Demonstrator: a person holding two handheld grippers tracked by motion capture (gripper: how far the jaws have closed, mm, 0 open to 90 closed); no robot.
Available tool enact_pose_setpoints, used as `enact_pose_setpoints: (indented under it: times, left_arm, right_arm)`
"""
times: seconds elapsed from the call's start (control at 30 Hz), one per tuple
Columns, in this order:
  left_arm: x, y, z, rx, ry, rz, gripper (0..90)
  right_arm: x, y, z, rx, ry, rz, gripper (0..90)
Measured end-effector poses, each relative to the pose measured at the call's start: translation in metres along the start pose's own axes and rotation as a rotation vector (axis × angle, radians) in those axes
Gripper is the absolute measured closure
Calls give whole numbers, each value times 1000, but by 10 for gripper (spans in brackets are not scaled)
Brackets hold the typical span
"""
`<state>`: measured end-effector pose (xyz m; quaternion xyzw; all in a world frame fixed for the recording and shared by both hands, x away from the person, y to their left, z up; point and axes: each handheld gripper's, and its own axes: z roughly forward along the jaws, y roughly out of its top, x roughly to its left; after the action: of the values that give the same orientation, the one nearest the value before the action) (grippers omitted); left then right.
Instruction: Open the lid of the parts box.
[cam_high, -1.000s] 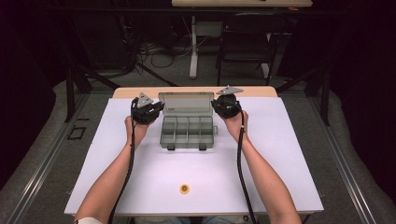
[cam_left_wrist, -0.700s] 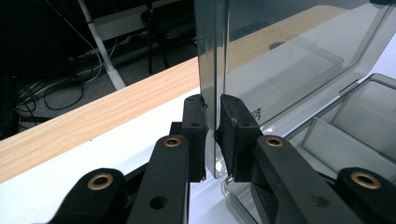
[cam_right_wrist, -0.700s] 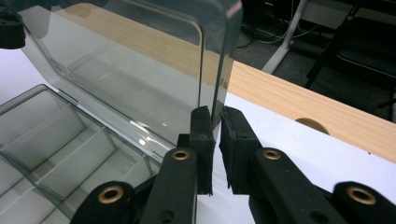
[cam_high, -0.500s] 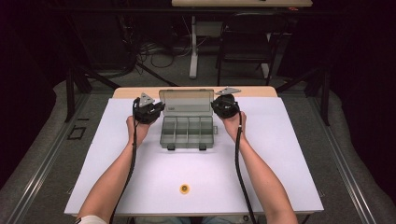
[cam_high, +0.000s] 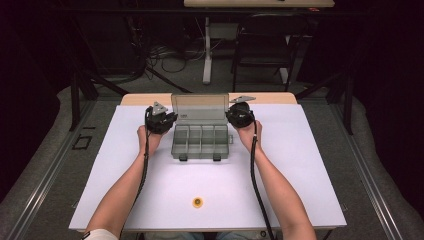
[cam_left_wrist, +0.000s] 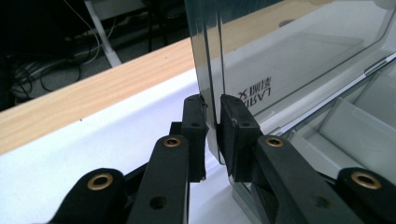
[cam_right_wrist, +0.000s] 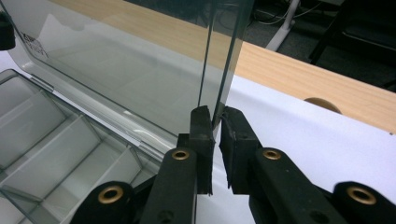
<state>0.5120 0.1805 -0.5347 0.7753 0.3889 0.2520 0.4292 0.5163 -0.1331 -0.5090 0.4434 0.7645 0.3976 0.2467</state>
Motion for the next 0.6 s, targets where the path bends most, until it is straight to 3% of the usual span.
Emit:
enact_pose_setpoints:
  times: [0.27,0.6]
  left_arm:
    - [0,-5,7,47,-1,-8,802]
    - [0,-8,11,65,1,-9,790]
  right_arm:
    - [-1,-6,10,48,8,10,832]
    - [-3,-11,20,78,17,18,818]
